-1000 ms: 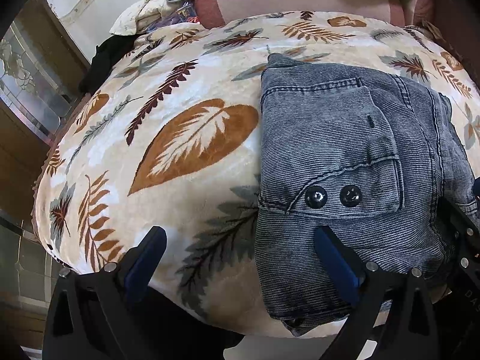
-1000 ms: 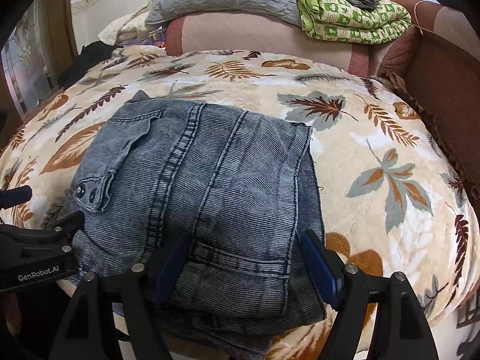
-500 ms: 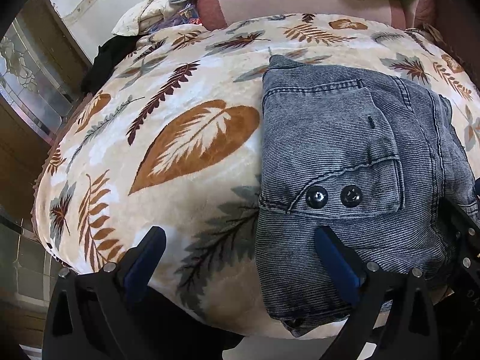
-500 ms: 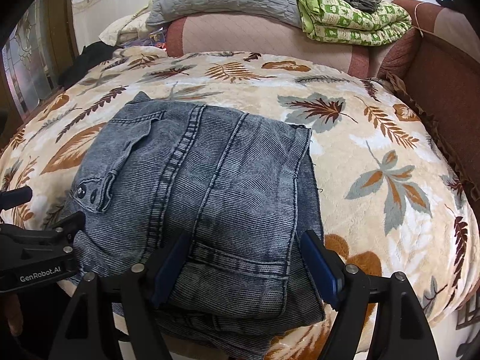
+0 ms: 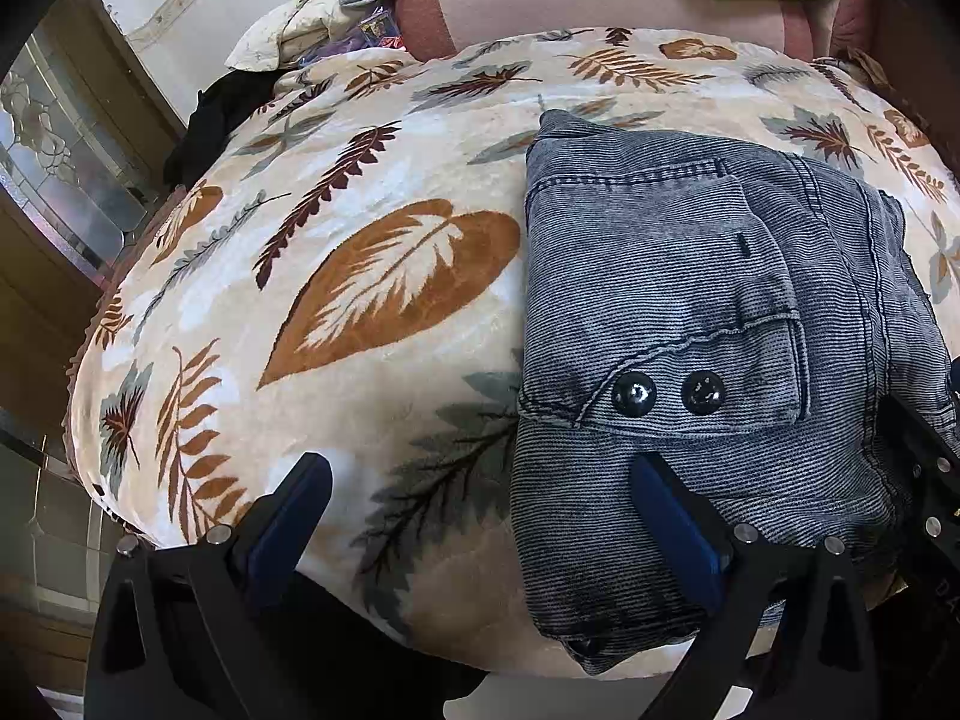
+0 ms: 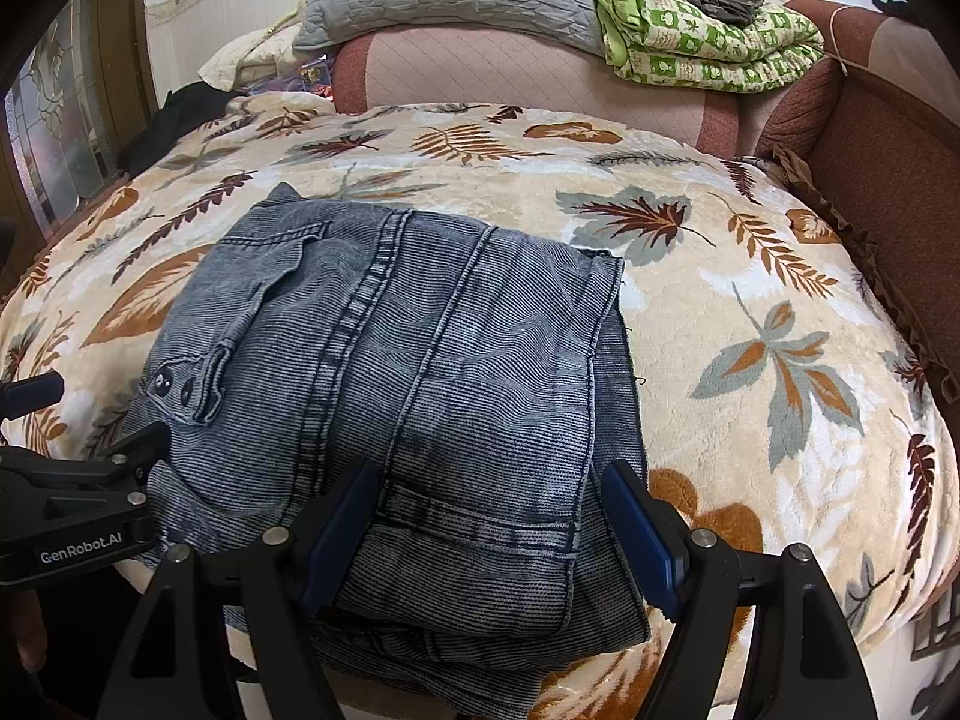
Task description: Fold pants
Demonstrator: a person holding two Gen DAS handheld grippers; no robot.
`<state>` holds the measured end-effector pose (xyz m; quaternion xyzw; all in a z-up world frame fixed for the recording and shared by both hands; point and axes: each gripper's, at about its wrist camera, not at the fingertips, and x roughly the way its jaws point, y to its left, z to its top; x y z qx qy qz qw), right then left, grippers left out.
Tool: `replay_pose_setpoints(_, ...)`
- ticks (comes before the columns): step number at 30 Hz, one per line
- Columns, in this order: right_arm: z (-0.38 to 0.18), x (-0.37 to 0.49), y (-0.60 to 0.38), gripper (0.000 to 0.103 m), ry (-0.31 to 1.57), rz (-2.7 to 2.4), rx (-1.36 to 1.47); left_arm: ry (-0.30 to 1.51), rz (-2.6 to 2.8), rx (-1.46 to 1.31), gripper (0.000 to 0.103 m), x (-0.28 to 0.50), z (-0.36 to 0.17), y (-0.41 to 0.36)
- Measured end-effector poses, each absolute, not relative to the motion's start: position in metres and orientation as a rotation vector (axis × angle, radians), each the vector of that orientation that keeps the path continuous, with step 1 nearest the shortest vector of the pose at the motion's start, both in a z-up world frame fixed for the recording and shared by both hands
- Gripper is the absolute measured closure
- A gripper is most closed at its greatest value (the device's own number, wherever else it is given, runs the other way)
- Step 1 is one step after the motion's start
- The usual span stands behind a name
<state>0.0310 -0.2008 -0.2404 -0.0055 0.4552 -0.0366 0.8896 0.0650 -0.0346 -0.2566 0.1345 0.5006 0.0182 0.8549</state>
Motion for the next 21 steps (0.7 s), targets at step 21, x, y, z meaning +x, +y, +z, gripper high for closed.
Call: replay_pose_setpoints(21, -0.2402, 0.0312, -0.2007, 0.023, 0.946, -0.076, -0.012, 1.052, 0.04, 0.286, 0.003, 0.0649, -0.2565, -0.0346)
